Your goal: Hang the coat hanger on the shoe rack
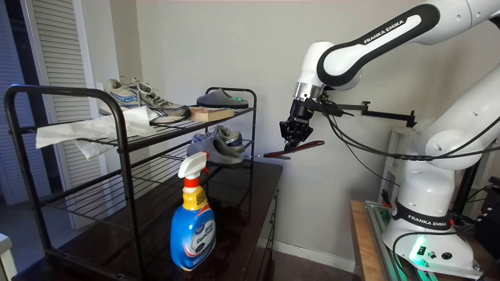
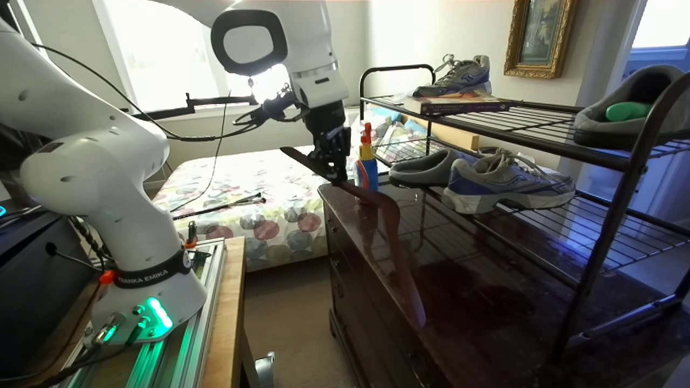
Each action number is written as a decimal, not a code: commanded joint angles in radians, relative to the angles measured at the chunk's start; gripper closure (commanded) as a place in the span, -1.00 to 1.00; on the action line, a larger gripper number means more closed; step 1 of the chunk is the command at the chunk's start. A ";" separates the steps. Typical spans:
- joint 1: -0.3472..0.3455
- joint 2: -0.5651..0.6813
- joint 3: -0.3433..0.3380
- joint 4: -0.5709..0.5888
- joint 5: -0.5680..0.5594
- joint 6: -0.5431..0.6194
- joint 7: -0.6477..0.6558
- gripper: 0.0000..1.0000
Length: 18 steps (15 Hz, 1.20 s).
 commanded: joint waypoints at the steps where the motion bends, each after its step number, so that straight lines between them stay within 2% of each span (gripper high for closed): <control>1: -0.014 -0.203 0.013 -0.015 -0.009 -0.107 0.032 0.89; 10: -0.026 -0.657 -0.005 -0.018 0.022 -0.395 0.027 0.89; 14: -0.033 -0.744 -0.004 -0.015 0.040 -0.397 0.015 0.89; 15: -0.027 -0.796 0.005 -0.102 0.046 -0.356 0.006 0.89; 17: -0.029 -0.699 0.019 -0.008 0.039 -0.339 0.005 0.89; 18: -0.025 -0.693 0.033 -0.012 0.041 -0.298 0.007 0.89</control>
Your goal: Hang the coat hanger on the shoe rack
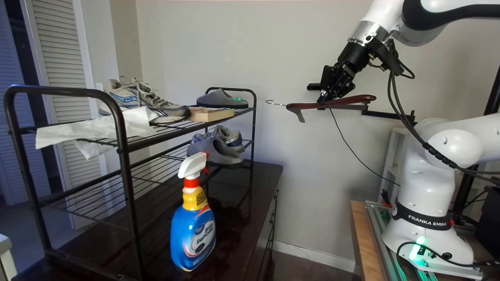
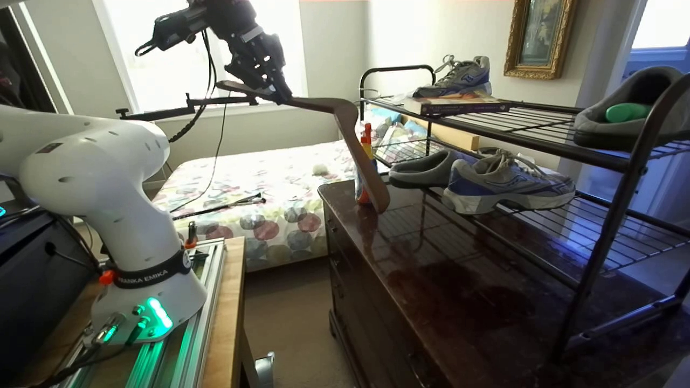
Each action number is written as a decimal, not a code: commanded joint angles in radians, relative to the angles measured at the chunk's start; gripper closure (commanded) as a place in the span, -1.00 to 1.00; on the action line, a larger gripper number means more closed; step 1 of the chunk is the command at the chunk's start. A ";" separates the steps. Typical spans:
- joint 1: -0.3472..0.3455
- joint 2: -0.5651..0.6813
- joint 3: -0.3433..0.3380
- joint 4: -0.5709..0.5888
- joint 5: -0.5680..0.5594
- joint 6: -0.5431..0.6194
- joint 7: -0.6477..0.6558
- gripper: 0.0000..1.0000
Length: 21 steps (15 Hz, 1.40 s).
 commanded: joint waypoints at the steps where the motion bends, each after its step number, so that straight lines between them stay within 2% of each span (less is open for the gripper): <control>1: -0.014 -0.028 0.036 0.004 0.030 0.106 -0.008 0.89; 3: -0.011 -0.005 0.074 0.008 0.036 0.238 0.005 0.89; 12: 0.006 0.204 0.232 -0.001 0.058 0.613 0.100 0.89; 18: -0.070 0.315 0.236 -0.006 0.048 0.910 0.245 0.89; 21: -0.135 0.363 0.311 -0.008 0.026 1.099 0.283 0.89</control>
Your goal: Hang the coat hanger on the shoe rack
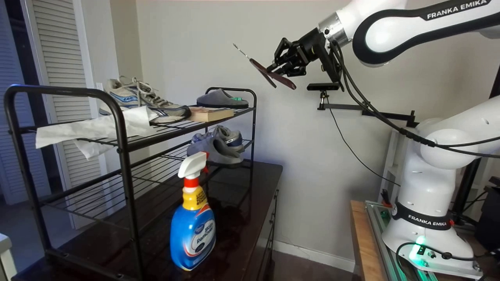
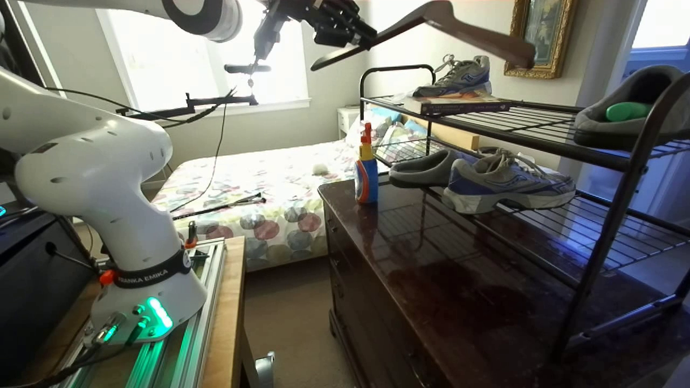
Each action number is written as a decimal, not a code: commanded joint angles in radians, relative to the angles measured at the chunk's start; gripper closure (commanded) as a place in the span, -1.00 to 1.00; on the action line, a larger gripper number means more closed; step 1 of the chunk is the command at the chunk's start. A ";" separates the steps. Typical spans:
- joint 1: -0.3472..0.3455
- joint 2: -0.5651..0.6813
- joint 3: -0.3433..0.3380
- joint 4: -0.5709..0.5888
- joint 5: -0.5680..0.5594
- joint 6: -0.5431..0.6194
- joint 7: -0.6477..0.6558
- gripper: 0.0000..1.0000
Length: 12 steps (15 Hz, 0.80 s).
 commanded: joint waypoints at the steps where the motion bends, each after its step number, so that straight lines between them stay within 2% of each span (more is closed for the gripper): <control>1: -0.087 0.059 0.109 0.000 -0.011 0.216 0.065 0.89; 2: -0.053 0.071 0.109 0.000 -0.010 0.191 0.036 0.89; 3: -0.049 0.045 0.074 0.000 -0.002 0.148 0.018 0.56; 6: -0.049 0.068 0.106 0.000 -0.004 0.162 0.020 0.56; 7: -0.049 0.068 0.106 0.000 -0.004 0.163 0.020 0.89; 12: -0.241 0.199 0.247 -0.005 -0.006 0.379 0.057 0.89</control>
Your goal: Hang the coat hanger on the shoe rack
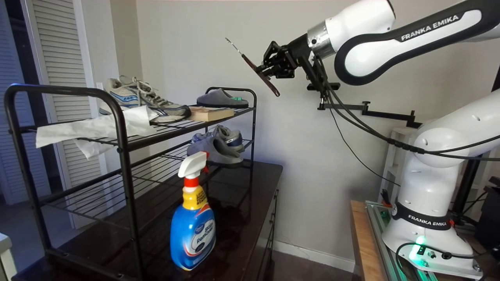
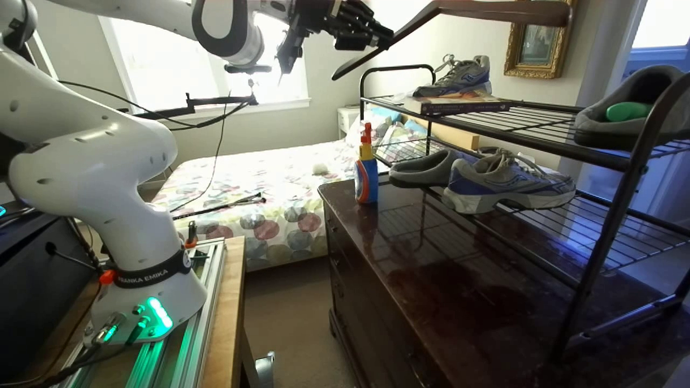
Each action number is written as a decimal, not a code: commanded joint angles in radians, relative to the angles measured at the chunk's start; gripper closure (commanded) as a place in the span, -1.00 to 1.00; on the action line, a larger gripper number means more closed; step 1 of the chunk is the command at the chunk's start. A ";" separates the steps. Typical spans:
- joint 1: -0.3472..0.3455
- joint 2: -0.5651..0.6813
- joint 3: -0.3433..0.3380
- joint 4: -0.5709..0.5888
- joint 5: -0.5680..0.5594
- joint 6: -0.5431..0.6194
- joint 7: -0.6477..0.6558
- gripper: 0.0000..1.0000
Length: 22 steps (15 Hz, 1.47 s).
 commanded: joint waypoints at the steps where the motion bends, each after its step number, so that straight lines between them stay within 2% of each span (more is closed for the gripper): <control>1: -0.162 0.122 0.120 -0.003 0.001 0.173 0.029 0.89; 5: -0.382 0.217 0.286 -0.003 0.052 0.304 -0.010 0.89; 10: -0.653 0.284 0.483 -0.004 0.053 0.364 -0.021 0.89; 15: -0.943 0.334 0.761 -0.003 0.061 0.436 -0.026 0.89; 17: -1.035 0.345 0.865 -0.003 0.064 0.469 -0.017 0.89; 22: -1.216 0.347 1.067 -0.003 0.101 0.549 0.017 0.89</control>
